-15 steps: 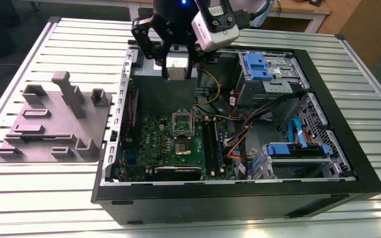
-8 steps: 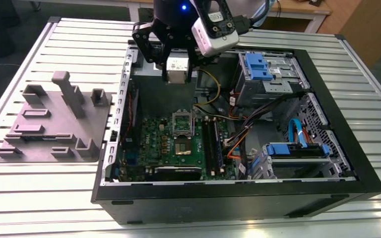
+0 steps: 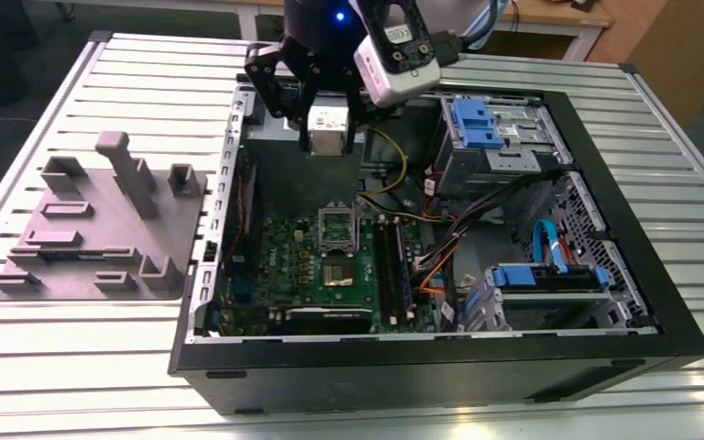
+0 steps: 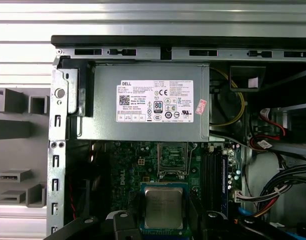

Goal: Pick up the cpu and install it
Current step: 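Place the cpu into insertion slot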

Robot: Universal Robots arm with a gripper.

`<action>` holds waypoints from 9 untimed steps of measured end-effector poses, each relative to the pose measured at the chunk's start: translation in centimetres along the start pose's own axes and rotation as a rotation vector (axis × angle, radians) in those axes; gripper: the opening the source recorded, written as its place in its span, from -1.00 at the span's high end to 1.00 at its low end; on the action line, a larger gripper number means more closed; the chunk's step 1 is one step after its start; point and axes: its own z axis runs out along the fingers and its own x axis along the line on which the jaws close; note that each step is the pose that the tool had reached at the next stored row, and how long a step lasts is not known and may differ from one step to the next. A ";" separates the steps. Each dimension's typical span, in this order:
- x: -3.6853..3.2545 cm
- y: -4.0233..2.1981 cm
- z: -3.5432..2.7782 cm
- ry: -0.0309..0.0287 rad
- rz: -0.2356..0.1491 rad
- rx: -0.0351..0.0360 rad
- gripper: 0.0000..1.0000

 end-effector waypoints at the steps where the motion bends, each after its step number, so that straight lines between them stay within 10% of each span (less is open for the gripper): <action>1: 0.00 0.00 0.03 0.0000 0.000 -0.0001 0.06; 9: -0.01 -0.12 0.39 -0.0001 0.000 -0.0002 0.06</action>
